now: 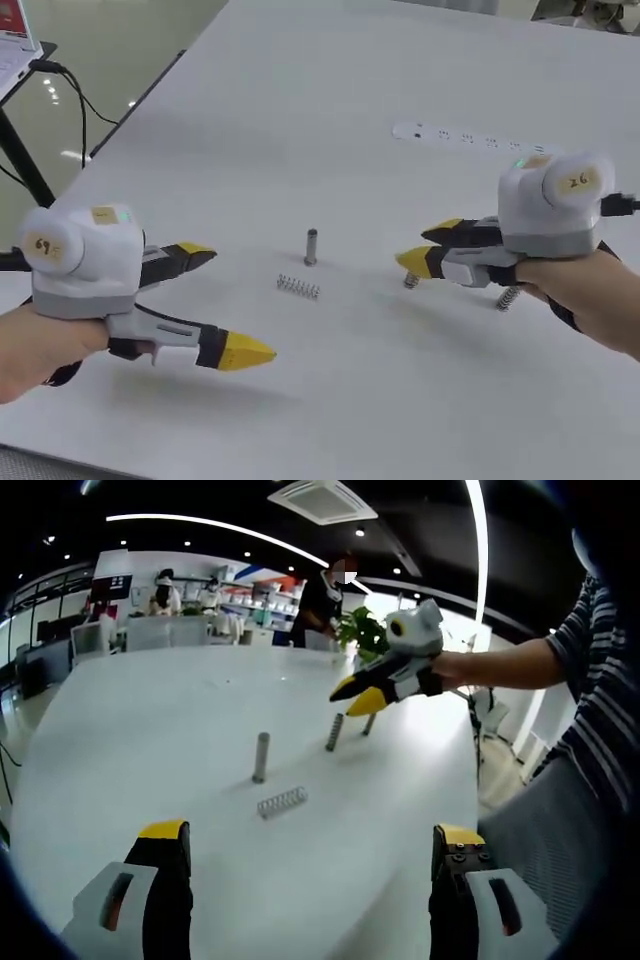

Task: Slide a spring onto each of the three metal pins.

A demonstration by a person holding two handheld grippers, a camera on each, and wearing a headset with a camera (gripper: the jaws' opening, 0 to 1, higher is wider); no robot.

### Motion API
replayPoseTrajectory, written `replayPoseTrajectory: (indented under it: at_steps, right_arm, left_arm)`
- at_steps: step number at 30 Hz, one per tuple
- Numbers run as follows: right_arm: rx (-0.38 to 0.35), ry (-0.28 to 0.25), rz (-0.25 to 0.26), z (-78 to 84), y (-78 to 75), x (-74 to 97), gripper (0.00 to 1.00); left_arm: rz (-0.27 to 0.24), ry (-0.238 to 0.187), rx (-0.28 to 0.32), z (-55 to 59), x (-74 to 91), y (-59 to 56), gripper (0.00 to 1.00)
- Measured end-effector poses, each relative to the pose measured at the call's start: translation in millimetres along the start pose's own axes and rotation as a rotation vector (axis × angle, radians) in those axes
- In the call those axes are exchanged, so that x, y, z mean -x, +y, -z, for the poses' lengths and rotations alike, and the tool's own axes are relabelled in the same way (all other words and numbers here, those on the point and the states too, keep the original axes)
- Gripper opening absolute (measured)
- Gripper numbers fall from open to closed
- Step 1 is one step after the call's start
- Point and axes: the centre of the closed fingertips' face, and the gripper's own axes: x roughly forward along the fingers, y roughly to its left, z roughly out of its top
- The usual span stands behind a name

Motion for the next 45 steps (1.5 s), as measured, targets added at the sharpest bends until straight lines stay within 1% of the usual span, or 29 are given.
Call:
replayPoseTrajectory:
  at_steps: [3,4,7,11,15,16,18,19,20,25,29,34,37,39,42,45]
  right_arm:
    - [-0.031,-0.03,-0.017,-8.8,5.9,0.4,0.3]
    - [-0.054,-0.043,-0.028,-12.7,8.9,0.1,0.3]
    - [-0.064,-0.05,-0.04,-18.0,13.2,-0.4,0.29]
    - [-0.066,-0.058,-0.069,-25.4,22.6,-2.9,0.26]
    - [-0.055,-0.05,-0.095,-30.0,32.3,-6.9,0.26]
    - [-0.052,-0.041,-0.103,-30.9,35.4,-8.6,0.26]
    - [-0.031,0.021,-0.116,-24.5,40.0,-11.6,0.26]
    - [-0.013,0.034,-0.117,-23.6,41.3,-13.1,0.26]
    - [0.008,0.041,-0.12,-24.3,43.5,-15.6,0.25]
    - [0.029,0.068,-0.136,-28.7,51.7,-21.8,0.24]
    - [0.062,0.098,-0.151,-31.0,58.3,-28.0,0.24]
    - [0.123,0.167,-0.177,-23.7,65.8,-36.7,0.22]
    - [0.163,0.218,-0.188,-18.0,70.0,-40.3,0.22]
    - [0.173,0.234,-0.195,-17.1,72.6,-42.4,0.22]
    - [0.197,0.244,-0.2,-17.8,74.6,-45.2,0.21]
    - [0.223,0.261,-0.205,-17.3,76.3,-51.6,0.21]
  left_arm:
    - [0.001,-0.002,0.0,-0.8,-0.1,0.9,0.98]
    - [0.002,-0.002,0.0,-1.2,-0.1,1.2,0.98]
    - [0.003,-0.005,-0.003,-2.7,0.1,1.7,0.98]
    - [0.005,-0.005,-0.003,-2.9,0.4,2.0,0.98]
    - [0.007,-0.006,-0.001,-3.0,0.2,1.9,0.98]
    - [0.009,-0.007,-0.001,-3.2,0.0,1.5,0.98]
    - [0.011,-0.007,-0.001,-3.3,-0.3,1.2,0.98]
    - [0.012,-0.008,-0.003,-3.6,-0.6,1.1,0.98]
    - [0.014,-0.009,-0.003,-3.7,-0.8,0.9,0.98]
    - [0.022,-0.006,-0.005,-3.0,-1.3,0.0,0.98]
    - [0.025,-0.006,-0.006,-3.1,-0.4,-0.5,0.98]
    - [0.028,-0.006,-0.006,-4.6,-0.2,-1.3,0.98]
    - [0.031,-0.009,-0.005,-5.8,-0.8,-2.0,0.98]
    - [0.032,-0.006,-0.006,-5.8,-1.4,-2.2,0.98]
    - [0.032,-0.005,-0.005,-5.6,-1.7,-2.2,0.98]
    - [0.031,0.0,-0.006,-4.2,-1.0,-3.1,0.98]
